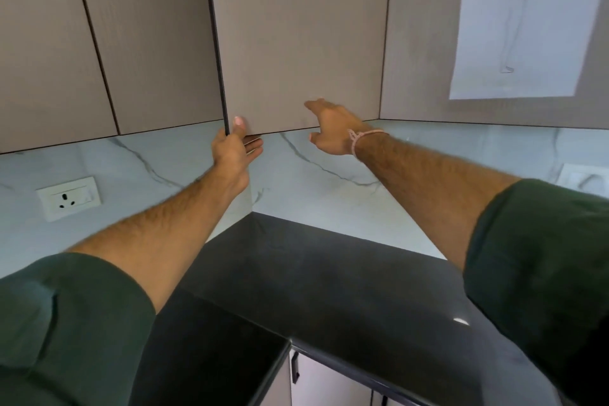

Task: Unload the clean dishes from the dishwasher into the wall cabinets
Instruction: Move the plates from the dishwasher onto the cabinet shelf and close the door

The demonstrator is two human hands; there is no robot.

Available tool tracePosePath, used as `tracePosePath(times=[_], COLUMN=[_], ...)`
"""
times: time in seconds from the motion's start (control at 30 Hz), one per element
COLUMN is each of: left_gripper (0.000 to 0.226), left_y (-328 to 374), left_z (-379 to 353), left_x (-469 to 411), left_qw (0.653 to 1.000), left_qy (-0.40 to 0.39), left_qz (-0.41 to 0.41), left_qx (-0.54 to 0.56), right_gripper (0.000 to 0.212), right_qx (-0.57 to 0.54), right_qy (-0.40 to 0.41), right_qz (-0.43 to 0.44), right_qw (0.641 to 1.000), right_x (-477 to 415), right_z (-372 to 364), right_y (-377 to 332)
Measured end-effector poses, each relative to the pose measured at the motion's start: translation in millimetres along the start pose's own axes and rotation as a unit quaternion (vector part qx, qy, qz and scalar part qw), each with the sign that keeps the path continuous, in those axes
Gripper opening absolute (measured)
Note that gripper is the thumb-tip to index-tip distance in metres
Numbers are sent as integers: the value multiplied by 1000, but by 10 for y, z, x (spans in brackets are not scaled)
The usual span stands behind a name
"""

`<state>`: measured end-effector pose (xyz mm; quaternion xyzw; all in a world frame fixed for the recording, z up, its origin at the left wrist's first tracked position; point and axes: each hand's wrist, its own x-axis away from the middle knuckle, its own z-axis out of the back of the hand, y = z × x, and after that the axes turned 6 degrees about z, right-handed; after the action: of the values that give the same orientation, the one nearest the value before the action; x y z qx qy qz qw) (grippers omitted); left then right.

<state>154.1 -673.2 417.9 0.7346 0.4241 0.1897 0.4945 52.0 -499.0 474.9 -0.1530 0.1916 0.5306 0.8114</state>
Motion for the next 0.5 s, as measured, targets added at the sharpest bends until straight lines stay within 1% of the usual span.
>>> tracePosePath(times=[0.07, 0.17, 0.33, 0.4, 0.5], left_gripper=[39, 37, 43, 45, 38], left_y=[-6, -41, -56, -80, -122], left_z=[62, 146, 201, 208, 188], left_x=[-192, -487, -935, -1114, -1387], left_qw=[1000, 999, 995, 992, 986], left_qy=[-15, -42, -78, -92, -110], left_qz=[7, 15, 37, 47, 60], left_qx=[4, 18, 58, 76, 111], right_gripper=[74, 74, 82, 82, 82], right_qx=[11, 43, 115, 142, 187], right_qy=[-9, -15, 1, 7, 30], right_qz=[-7, -10, -29, -28, -19], right_qw=[1000, 999, 993, 989, 982], right_x=[-228, -514, -778, -872, -1036], right_z=[-132, -356, -649, -698, -807], right_y=[-37, -69, -13, 19, 86])
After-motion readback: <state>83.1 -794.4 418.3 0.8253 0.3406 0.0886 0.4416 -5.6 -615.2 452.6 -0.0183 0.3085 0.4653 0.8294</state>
